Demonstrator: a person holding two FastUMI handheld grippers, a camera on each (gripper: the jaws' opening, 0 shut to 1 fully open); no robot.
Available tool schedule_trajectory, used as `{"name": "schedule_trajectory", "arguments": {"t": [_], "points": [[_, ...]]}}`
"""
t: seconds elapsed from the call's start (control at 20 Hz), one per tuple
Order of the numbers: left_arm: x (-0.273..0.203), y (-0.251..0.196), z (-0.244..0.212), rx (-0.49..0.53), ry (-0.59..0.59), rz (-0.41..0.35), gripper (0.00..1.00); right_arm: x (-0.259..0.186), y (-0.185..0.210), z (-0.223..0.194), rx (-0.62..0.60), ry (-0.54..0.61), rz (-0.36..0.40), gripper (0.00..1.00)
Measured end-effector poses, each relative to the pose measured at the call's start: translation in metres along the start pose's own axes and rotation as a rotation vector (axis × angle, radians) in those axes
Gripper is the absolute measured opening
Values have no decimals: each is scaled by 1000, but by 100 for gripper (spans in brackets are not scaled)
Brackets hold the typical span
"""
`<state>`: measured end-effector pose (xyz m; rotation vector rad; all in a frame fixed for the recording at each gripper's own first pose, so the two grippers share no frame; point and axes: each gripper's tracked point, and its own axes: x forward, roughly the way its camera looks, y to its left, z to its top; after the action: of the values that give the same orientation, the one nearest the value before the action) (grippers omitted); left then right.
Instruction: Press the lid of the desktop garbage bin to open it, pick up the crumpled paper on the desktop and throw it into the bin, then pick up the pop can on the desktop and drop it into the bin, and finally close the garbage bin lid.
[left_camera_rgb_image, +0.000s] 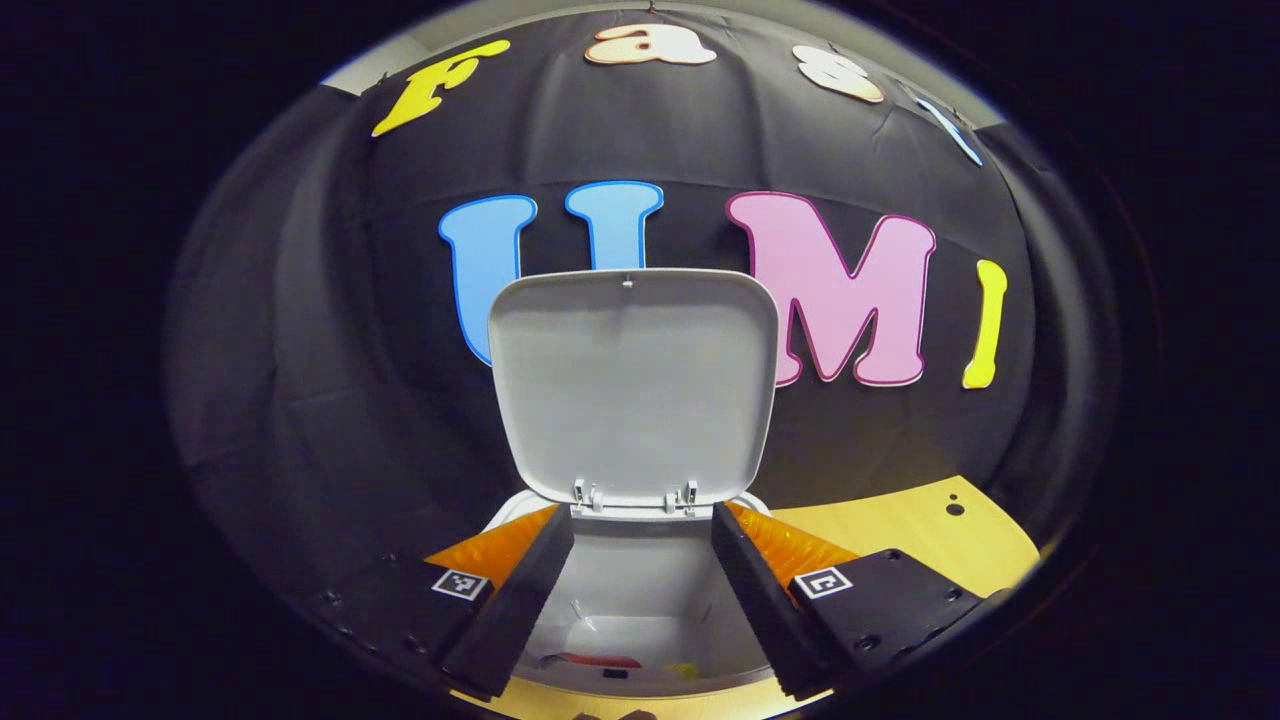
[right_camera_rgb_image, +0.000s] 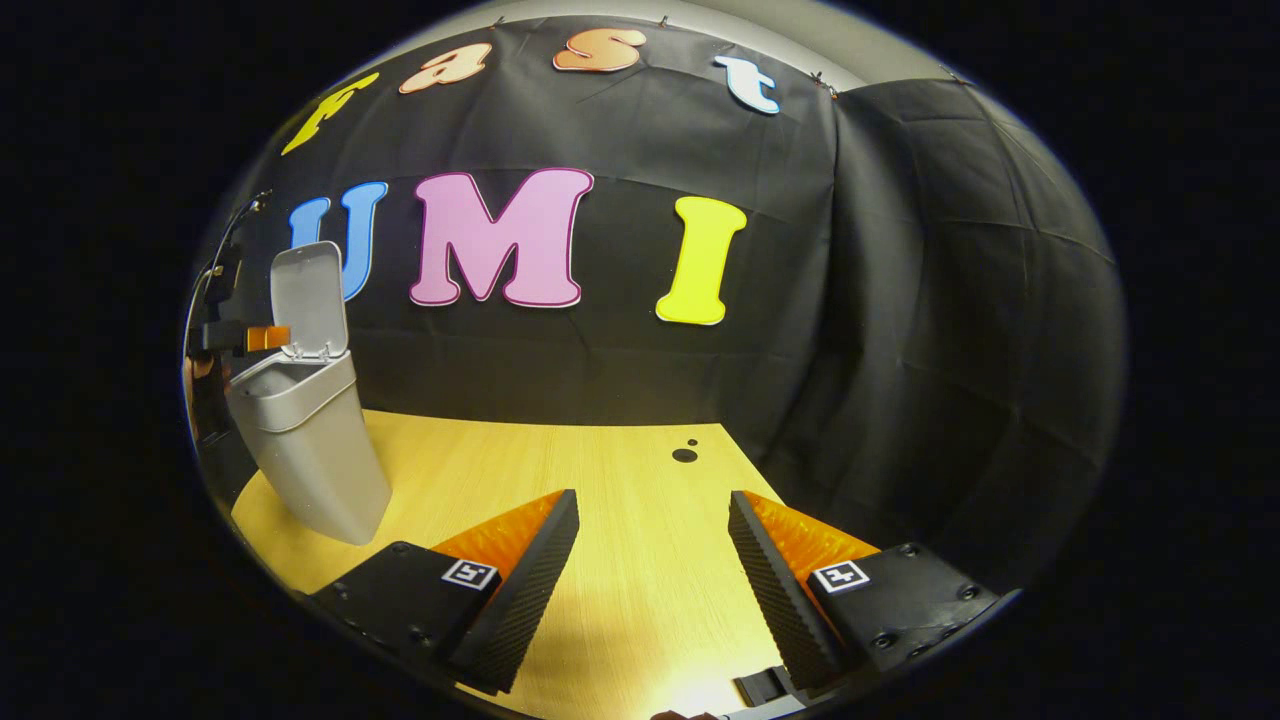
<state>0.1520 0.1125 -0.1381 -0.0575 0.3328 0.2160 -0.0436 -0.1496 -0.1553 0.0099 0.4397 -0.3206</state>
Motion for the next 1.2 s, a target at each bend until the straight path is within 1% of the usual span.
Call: {"name": "schedule_trajectory", "arguments": {"t": [0.1,0.25,0.35,0.55,0.75,0.85,0.95,1.05,1.15,1.2], "points": [[-3,4,19,-31,-21,9,95,1,3,5,-1,-7,10,98],[-8,7,56,-107,-51,1,96,3,11,20,-6,-28,34,98],[-8,14,81,-112,-70,4,96,4,14,39,-1,-60,48,98],[4,16,122,-76,-106,-14,96,5,35,67,15,-91,110,98],[23,11,141,-51,-128,-35,95,-10,43,73,-27,-85,138,98],[35,8,149,-42,-143,-48,95,-16,47,74,-47,-79,140,98],[48,10,159,-4,-165,-49,95,-19,52,75,-54,-79,137,98],[60,5,167,37,-181,-67,95,-18,59,75,-51,-72,135,98],[70,1,166,57,-170,-83,95,-17,64,75,-41,-67,132,98],[72,2,168,70,-172,-78,95,-18,66,76,-37,-69,129,98]]}}
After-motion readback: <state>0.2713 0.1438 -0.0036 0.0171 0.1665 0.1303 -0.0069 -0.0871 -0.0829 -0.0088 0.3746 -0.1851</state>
